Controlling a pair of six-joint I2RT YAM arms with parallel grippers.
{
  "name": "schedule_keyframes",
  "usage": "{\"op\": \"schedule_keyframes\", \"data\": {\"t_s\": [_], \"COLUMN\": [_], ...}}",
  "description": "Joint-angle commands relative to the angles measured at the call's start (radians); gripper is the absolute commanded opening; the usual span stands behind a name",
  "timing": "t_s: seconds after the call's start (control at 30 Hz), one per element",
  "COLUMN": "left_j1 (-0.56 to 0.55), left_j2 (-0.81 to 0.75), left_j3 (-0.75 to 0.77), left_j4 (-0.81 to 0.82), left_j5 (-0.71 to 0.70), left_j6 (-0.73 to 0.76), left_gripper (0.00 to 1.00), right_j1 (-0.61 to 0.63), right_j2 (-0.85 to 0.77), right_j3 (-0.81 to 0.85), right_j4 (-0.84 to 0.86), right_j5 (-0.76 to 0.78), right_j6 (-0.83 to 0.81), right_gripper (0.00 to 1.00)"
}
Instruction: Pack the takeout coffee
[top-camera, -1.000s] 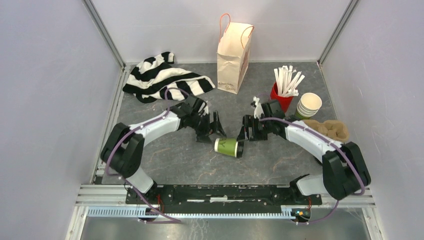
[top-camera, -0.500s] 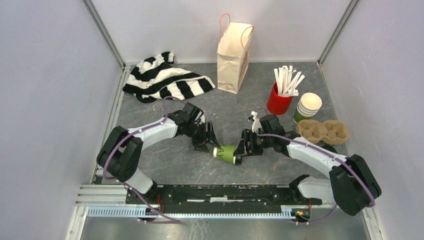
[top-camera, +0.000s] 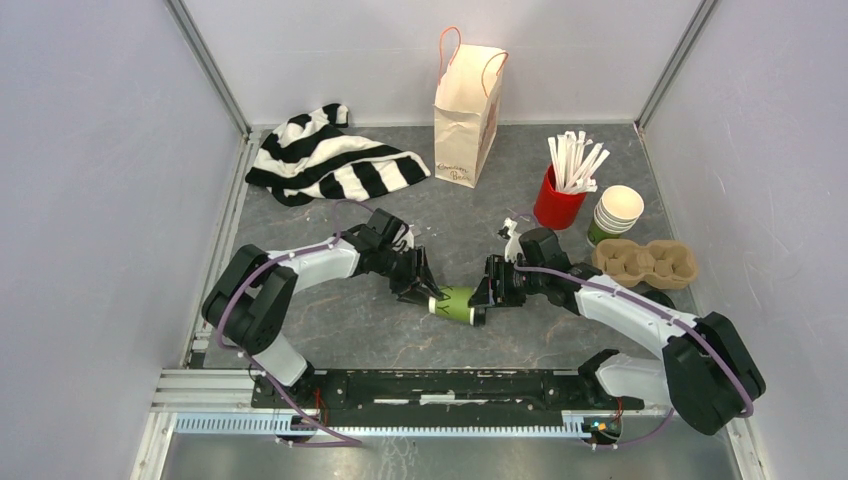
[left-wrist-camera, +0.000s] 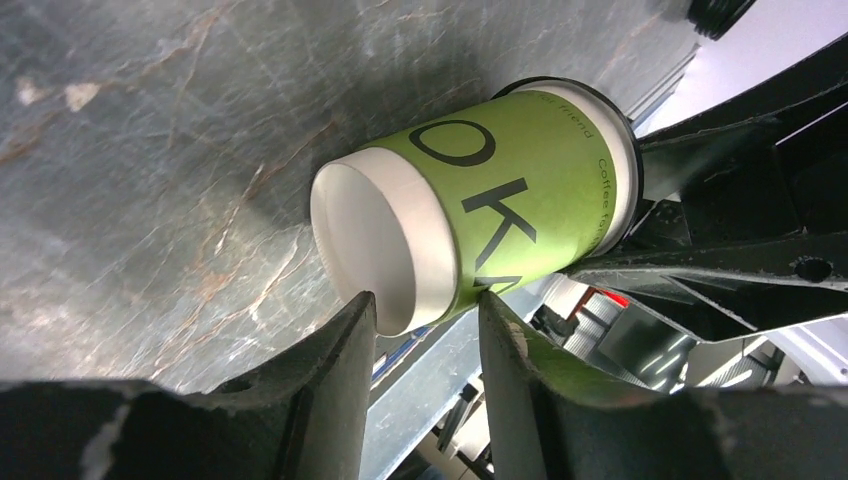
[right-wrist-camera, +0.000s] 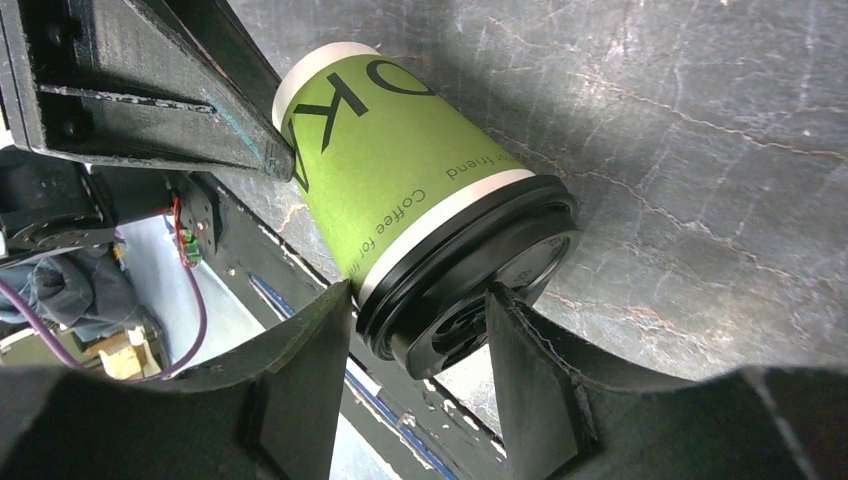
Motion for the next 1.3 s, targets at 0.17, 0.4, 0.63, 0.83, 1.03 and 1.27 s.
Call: {"op": "schedule_keyframes", "data": {"t_s": [0.17, 0.4, 0.63, 0.83, 1.03, 1.27], "left_j1": [-0.051, -0.057, -0.056, -0.055, -0.039, 0.074], "left_j2": [0.089, 0.151, 0.187, 0.112, -0.06, -0.046], "left_j3": [0.034, 0.032, 0.046, 0.055, 0.1, 0.2], "left_j4": [0.175, 0.242, 0.283, 0.135, -0.059, -0.127], "left_j5": [0.039, 0.049, 0.044, -0.044, -0.117, -0.191], "left_j6": [-0.089, -0.105, -0.096, 0.029, 0.17, 0.187], "left_gripper": [0.48, 0.49, 0.5, 0.54, 0.77, 0.96], "right_j1": [0.03, 0.058, 0.077, 0.077, 0.032, -0.027], "right_j2": [-0.081, -0.068, -0.072, 0.003, -0.005, -0.029], "right_j3": [0.188, 0.266, 0.28, 0.378, 0.304, 0.112], "right_j4": [-0.109, -0.21, -0.23, -0.231, -0.156, 0.051], "right_j5": [0.138, 0.199, 0.265, 0.307, 0.264, 0.155], "right_j6": [0.018, 0.022, 0.004, -0.061, -0.013, 0.092], "right_gripper": [0.57, 0.57, 0.57, 0.67, 0.89, 0.94]}}
